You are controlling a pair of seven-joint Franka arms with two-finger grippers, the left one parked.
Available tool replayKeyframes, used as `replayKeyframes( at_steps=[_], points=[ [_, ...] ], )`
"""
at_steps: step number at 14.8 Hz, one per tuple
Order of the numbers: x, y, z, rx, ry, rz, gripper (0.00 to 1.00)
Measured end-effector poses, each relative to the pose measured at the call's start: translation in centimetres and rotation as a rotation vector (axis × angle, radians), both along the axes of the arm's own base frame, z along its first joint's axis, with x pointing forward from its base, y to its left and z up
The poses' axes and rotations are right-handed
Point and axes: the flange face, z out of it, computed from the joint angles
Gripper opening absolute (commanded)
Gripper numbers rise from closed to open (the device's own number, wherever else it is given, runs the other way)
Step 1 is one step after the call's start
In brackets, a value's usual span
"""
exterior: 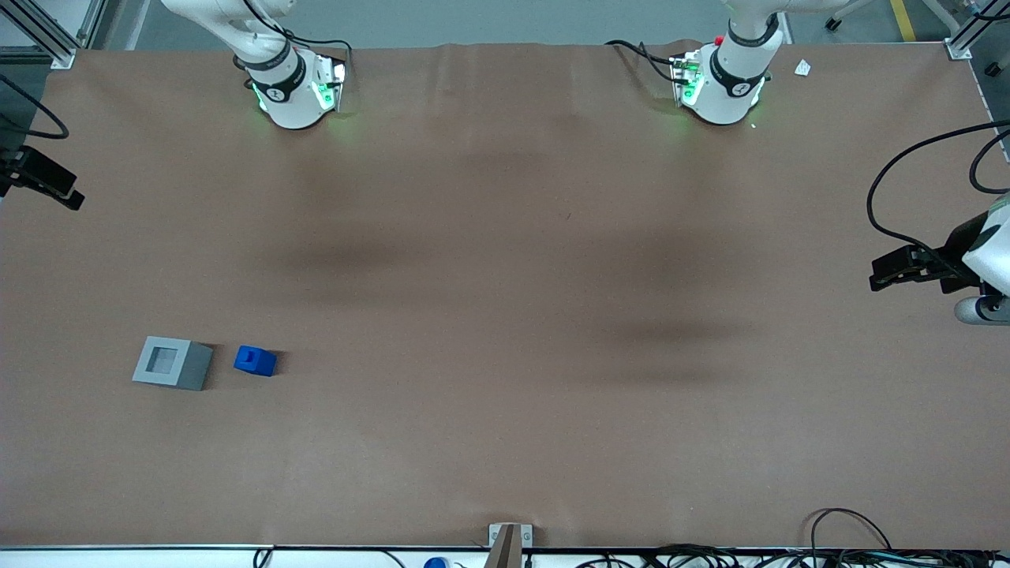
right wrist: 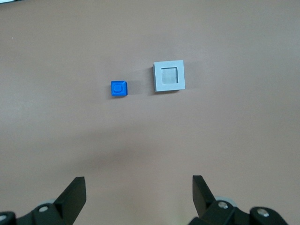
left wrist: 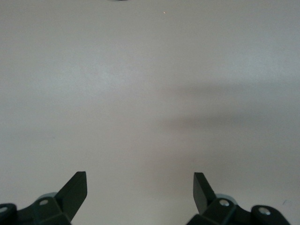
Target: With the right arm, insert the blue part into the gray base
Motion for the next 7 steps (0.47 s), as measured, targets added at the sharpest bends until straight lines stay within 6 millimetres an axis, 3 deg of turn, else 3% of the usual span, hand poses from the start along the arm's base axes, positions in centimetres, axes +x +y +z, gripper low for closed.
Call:
replayKeyframes(
  at_steps=[7],
  points=[
    [0.0,0.15,0.28,0.0,-0.006,0.003,1.0]
  ],
)
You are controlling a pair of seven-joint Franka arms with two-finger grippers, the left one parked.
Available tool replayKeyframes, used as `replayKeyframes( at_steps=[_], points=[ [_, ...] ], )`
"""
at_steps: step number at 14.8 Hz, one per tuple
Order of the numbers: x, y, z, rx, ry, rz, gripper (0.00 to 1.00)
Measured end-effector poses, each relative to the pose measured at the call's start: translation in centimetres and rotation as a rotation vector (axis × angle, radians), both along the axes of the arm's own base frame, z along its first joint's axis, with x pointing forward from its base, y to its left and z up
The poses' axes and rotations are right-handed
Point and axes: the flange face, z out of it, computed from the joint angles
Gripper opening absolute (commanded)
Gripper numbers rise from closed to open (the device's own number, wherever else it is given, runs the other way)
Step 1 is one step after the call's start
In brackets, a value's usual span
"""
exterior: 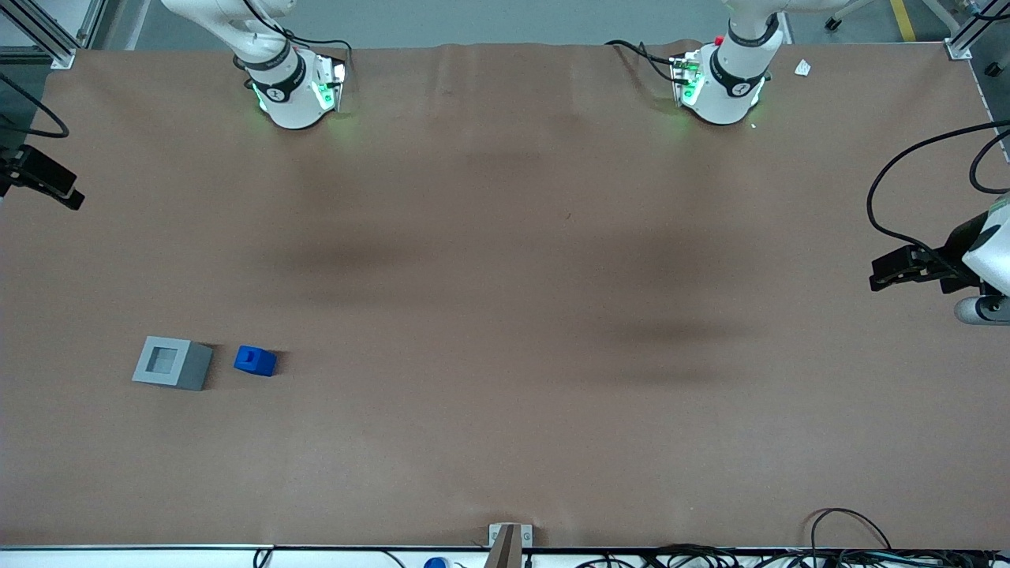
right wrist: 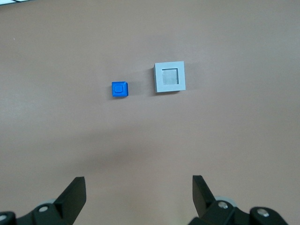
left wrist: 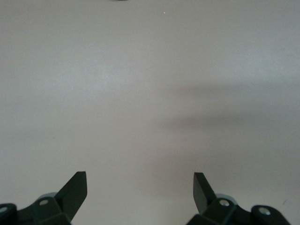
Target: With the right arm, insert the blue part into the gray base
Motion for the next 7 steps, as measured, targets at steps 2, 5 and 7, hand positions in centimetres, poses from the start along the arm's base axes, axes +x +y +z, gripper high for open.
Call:
replayKeyframes(
  at_steps=[2,5,7],
  points=[
    [0.0,0.02,0.12,0.0,-0.003,0.0,1.0],
    [0.0,0.11,0.21,0.0,-0.005,0.002,1.0],
    [0.0,0.24,0.22,0.0,-0.005,0.004,1.0]
  ],
)
